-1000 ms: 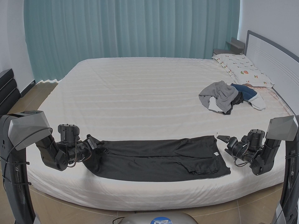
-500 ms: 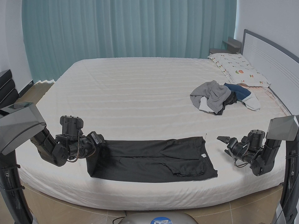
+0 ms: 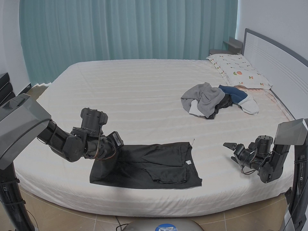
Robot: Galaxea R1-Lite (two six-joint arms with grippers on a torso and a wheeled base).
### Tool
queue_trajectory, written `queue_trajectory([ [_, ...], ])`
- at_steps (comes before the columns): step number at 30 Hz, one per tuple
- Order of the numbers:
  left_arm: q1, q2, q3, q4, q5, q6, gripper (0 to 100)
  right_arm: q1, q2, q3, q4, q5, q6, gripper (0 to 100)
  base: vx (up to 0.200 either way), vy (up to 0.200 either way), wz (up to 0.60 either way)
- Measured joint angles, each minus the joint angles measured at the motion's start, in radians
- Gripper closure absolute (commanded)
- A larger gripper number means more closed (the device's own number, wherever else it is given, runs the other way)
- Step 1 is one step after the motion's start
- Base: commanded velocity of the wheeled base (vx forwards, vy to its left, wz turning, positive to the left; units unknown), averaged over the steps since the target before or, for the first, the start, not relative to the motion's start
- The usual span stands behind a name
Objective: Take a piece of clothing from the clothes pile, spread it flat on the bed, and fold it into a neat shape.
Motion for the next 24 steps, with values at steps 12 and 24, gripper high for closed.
queue_trajectory([
  [12, -0.087, 0.049, -0.106, 0.044, 0.016, -0.022, 100, 0.000, -0.002, 0.002, -0.001, -0.001, 0.000, 0, 0.000, -0.200, 0.00],
  [24, -0.129, 0.153, -0.191, 0.047, 0.066, -0.064, 0, 0.002, -0.002, 0.005, 0.000, -0.001, -0.001, 0, 0.000, -0.017, 0.00],
])
